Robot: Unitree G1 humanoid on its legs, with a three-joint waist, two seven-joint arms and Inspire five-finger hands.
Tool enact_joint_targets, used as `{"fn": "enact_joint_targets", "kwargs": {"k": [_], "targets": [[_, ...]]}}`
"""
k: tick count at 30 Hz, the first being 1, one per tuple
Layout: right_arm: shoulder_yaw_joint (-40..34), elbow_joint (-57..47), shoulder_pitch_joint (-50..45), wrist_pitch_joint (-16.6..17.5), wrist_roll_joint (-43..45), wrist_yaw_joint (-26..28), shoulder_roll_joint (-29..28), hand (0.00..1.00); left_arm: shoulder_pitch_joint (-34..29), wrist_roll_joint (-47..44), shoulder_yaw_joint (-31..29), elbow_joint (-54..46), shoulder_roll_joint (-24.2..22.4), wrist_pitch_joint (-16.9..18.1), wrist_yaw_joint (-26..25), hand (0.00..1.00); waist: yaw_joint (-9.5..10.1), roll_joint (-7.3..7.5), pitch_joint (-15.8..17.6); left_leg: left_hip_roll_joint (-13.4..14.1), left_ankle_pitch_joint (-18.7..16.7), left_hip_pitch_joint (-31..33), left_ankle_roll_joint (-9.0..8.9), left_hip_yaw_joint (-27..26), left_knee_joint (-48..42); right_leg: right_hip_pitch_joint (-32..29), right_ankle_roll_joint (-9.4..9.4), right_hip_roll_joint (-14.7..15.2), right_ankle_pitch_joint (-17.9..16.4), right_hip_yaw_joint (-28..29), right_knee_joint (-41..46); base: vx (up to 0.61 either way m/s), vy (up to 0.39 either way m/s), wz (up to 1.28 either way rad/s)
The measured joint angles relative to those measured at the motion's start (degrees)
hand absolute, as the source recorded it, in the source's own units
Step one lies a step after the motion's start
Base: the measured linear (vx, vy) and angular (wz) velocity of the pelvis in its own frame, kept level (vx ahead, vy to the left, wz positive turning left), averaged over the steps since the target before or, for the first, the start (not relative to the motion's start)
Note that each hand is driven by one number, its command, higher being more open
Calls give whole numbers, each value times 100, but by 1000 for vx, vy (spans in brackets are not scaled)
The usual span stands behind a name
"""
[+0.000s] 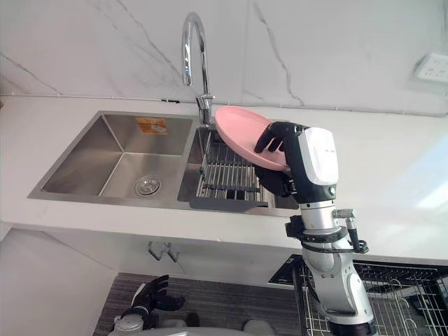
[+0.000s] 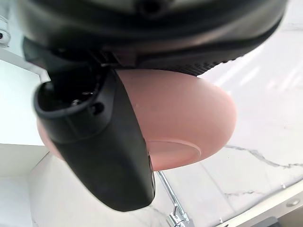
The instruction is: Walk over to the sink, pick up the cup, carry it to the dishwasher, place the cup inside the dishwasher, then close the dishwasher door
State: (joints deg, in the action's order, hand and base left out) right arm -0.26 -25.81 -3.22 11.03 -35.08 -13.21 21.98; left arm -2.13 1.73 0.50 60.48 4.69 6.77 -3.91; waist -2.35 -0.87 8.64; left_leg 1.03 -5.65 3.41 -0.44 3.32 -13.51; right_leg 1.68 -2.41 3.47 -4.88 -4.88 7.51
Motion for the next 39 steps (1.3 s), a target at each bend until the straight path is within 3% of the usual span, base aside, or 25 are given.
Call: {"fn": "enact_joint_targets", "kwargs": {"k": [4, 8, 9, 10, 11, 12, 15, 17, 18, 21, 26, 33, 39], "targets": [[-7, -3, -32, -5, -14, -27, 24, 30, 4, 24, 0, 7, 6, 2, -5, 90, -86, -7, 40, -19, -163, 66, 32, -347, -51, -340, -102, -13, 54, 549, 161, -51, 78, -67], [16, 79, 13, -104, -378, -52, 20, 30, 6, 31, -15, -13, 5, 97, -121, 90, -11, 17, 85, 25, -252, 142, 190, -1102, -160, -778, -226, -97, 399, 1360, 134, -41, 109, -111], [37, 125, 53, -152, -480, -54, 19, 30, 8, 30, -22, -16, 14, 115, -121, 90, -14, 32, 97, 48, -301, 188, 228, -1242, -262, -898, -212, -92, 480, 1349, 139, -79, 124, -132], [66, 181, 90, -193, -534, -55, 13, 30, 19, 31, -38, -34, 30, 121, -125, 90, -4, 74, 132, 80, -325, 185, 268, -1431, -304, -960, -130, -43, 475, 1217, 115, -96, 85, -110], [69, 230, 116, -219, -596, -58, 23, 30, 73, 55, -43, 6, 28, 120, -140, 90, -27, 32, 201, 175, -308, 182, 322, -1622, -293, -985, 97, 26, 384, 879, 254, -117, 51, -104], [91, 306, 98, -271, -697, -64, 6, 30, 96, 54, -63, 45, 7, 111, -145, 90, -41, 41, 266, 255, -328, 105, 345, -1820, -250, -1116, 211, 223, 218, 314, 935, -105, 53, -78], [113, 364, 31, -269, -890, -62, 6, 30, 132, 57, -55, 36, 78, 102, -209, 90, -18, 134, 247, 314, -373, 44, 338, -2096, -171, -904, 137, 466, -304, -163, 1528, -53, 18, -54], [131, 388, -12, -201, -991, -62, -31, 30, 130, 64, -55, 10, 99, 100, -221, 90, -11, 220, 209, 296, -405, 39, 257, -2224, -173, -564, -22, 488, -464, -213, 950, -36, -127, -45], [131, 433, -96, -189, -1017, -67, -82, 30, 119, 89, -55, 21, 94, 93, -234, 90, -20, 179, 188, 361, -381, 23, 165, -2259, -159, -416, -185, 401, -346, -202, 553, -6, -153, -33], [37, 552, -623, -290, -1044, -75, -173, 30, 60, 176, -34, 7, 54, 93, -229, 90, -18, 152, 84, 506, -266, -121, 0, -2290, -10, -163, -74, 147, -86, -126, 39, 57, -107, -26], [-324, 568, -1248, -401, -1124, -113, -330, 30, -28, 277, 1, 13, 43, 94, -231, 90, -100, 153, 28, 477, -122, -614, -138, -2252, 393, 211, -46, 45, 7, 80, -210, 67, -58, -30], [-833, 571, -1788, -473, -1112, -208, -564, 30, -112, 282, 127, 40, 43, 93, -238, 90, -228, 136, -101, 332, 31, -807, -101, -2174, 747, 360, -120, 117, 55, 68, -430, 12, 10, 4], [-1411, 956, -1797, -559, -936, -459, -671, 30, -163, 281, 216, 94, -16, 94, -234, 90, -306, -12, -211, 190, 115, -818, -19, -2127, 964, 297, -184, 205, 107, 60, -493, -22, 24, 2]]}}
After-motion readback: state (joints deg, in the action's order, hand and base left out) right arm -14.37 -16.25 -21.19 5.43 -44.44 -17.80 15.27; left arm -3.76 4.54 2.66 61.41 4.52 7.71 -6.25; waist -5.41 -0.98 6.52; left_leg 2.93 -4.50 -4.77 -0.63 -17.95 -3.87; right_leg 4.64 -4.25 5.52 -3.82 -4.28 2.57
